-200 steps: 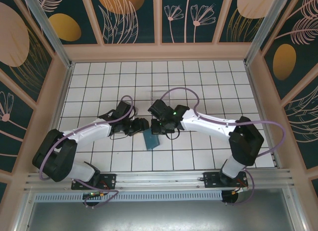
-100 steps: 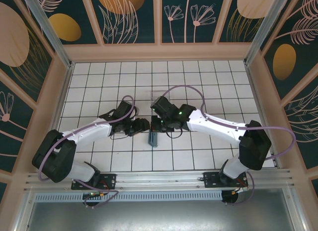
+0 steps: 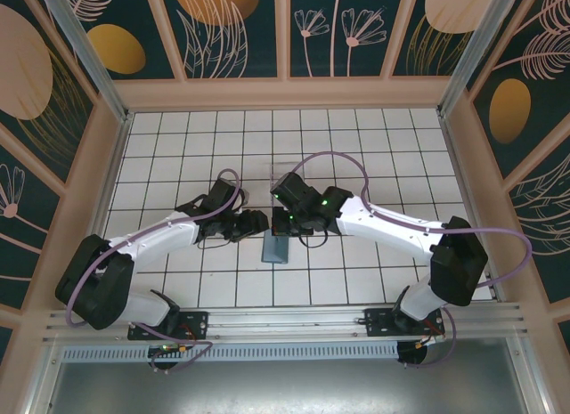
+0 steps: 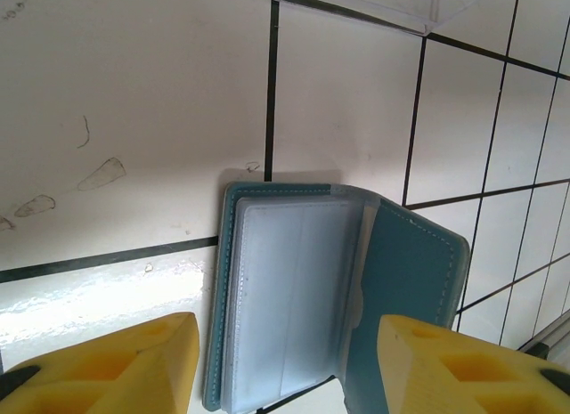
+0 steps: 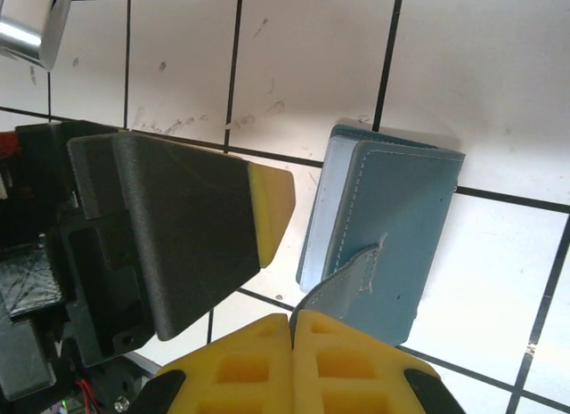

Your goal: Take the credit cards out of the card holder

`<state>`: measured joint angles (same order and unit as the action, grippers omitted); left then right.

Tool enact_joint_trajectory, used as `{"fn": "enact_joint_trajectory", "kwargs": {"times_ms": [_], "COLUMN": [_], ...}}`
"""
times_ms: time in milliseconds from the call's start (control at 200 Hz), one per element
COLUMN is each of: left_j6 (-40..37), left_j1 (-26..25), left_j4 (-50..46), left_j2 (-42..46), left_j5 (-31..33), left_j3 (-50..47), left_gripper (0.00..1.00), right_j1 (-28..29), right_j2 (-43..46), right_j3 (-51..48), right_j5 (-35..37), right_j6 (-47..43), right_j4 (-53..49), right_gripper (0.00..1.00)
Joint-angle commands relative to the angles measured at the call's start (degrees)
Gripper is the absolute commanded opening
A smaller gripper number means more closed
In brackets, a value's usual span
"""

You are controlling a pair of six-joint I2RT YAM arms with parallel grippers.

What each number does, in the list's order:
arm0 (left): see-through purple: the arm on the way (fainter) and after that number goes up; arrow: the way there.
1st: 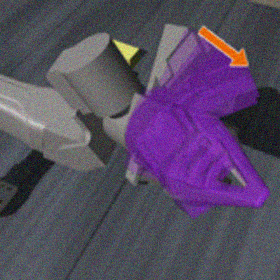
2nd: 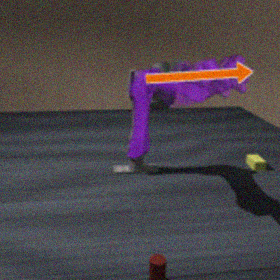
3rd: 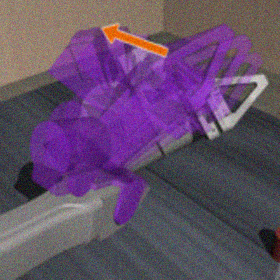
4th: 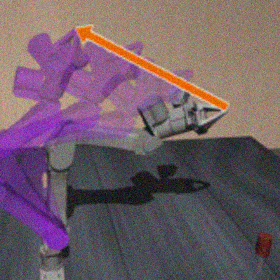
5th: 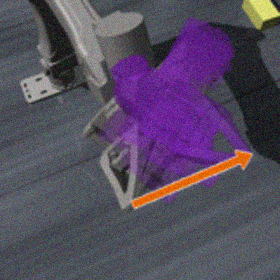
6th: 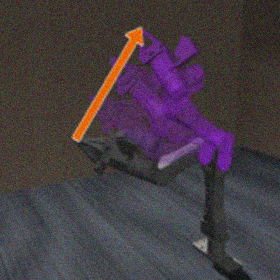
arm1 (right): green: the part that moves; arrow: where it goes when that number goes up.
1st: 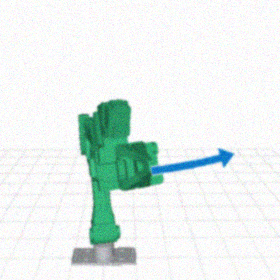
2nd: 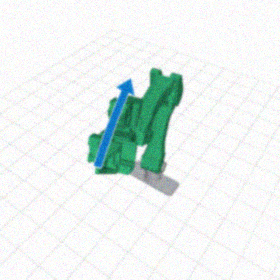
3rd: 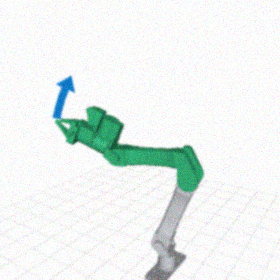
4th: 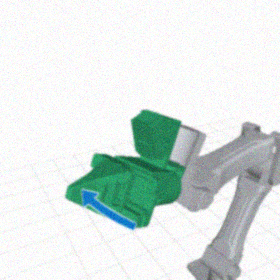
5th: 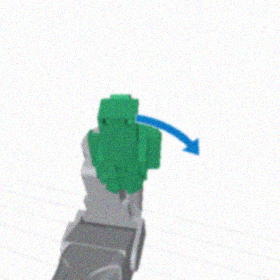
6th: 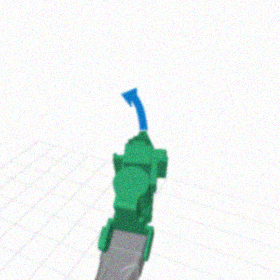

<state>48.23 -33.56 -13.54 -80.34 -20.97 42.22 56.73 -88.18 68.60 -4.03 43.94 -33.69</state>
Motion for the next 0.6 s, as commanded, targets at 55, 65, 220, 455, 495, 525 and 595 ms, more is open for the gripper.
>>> {"fn": "enact_joint_trajectory", "kwargs": {"times_ms": [55,65,220,455,495,525,595], "left_j6": [-0.07,-0.06,-0.23,-0.41,-0.39,-0.39,-0.4], "left_j1": [-0.34,-0.34,-0.35,-0.28,-0.35,-0.31,-0.33], "left_j4": [0.24,0.26,0.14,-0.62,-0.57,-0.37,-0.17], "left_j2": [-1.27,-1.3,-2.06,-2.99,-3.2,-3.46,-4.24], "left_j5": [-0.22,-0.21,0.14,1.25,1.2,1.11,0.78], "left_j3": [-0.53,-0.59,-1.06,-1.17,-1.17,-1.17,-1.17], "left_gripper": [0.53,0.53,0.5,0.47,0.47,0.47,0.47], "right_j1": [-0.78,-0.82,-1.94,-6.11,-7.13,-7.88,-9.19], "right_j2": [1.02,0.96,1.45,5.44,5.89,6.14,6.14], "right_j3": [0.39,0.4,-2.23,-12.31,-14.22,-15.41,-17.91], "right_j5": [5.52,6.01,8.16,10.57,10.58,10.49,10.45], "right_j6": [-0.59,-0.72,-0.89,1.01,1.1,1.06,0.87], "right_j4": [-6.25,-6.73,-10.58,-12.2,-11.89,-11.5,-10.59], "right_gripper": [0.0,0.0,0.0,0.0,0.0,0.0,0.0]}}
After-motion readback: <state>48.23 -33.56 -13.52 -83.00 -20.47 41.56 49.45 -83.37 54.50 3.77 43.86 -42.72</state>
